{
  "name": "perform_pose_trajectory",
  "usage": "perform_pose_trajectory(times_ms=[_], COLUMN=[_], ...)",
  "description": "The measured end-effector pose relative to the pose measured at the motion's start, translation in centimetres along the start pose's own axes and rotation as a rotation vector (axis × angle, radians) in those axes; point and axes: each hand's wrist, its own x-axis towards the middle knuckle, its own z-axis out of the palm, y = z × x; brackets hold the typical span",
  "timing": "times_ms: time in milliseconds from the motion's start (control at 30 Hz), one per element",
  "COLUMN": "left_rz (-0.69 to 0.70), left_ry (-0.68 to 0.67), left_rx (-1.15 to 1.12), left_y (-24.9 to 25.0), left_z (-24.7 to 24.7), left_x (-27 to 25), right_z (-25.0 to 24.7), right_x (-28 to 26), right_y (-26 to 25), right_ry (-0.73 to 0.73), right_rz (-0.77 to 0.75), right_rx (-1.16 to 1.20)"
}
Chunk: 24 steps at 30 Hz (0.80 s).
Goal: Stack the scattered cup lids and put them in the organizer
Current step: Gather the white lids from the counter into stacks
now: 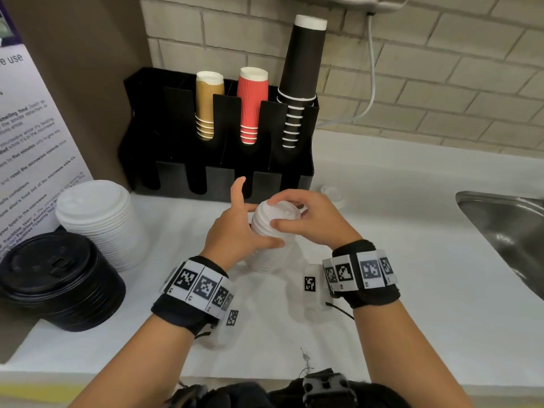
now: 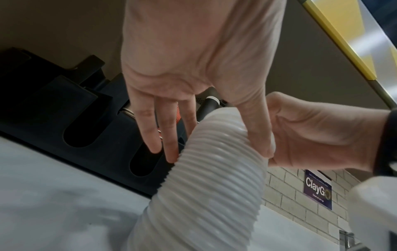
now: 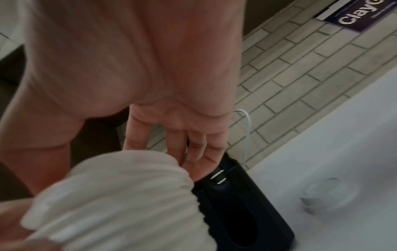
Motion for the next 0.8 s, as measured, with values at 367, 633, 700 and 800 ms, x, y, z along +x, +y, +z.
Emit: perform_pose_trajectory(times_ms=[367, 633, 700, 800], left_rz=[0.011, 0.051, 0.038, 0.018], left_ry=[-0.011, -0.052, -0.055, -0.072], left_rx=[-0.007, 0.005, 0.026, 0.056], left_y=[-0.4, 0.3, 0.2, 0.1], left_z=[0.1, -0.3, -0.5, -0.6], left_x=[0.3, 0.5, 0.9, 1.3], right_z=[0.3, -1.4, -2.9, -5.1], right_x=[0.3, 0.6, 2.0, 5.2], right_y=[-1.4, 0.5, 2.5, 6.7], right_ry=[-0.026, -0.089, 0.141, 0.493], right_rz=[-0.010, 0.060, 0.144, 0.441], right_rx=[-0.180, 0.138, 0.318, 0.215])
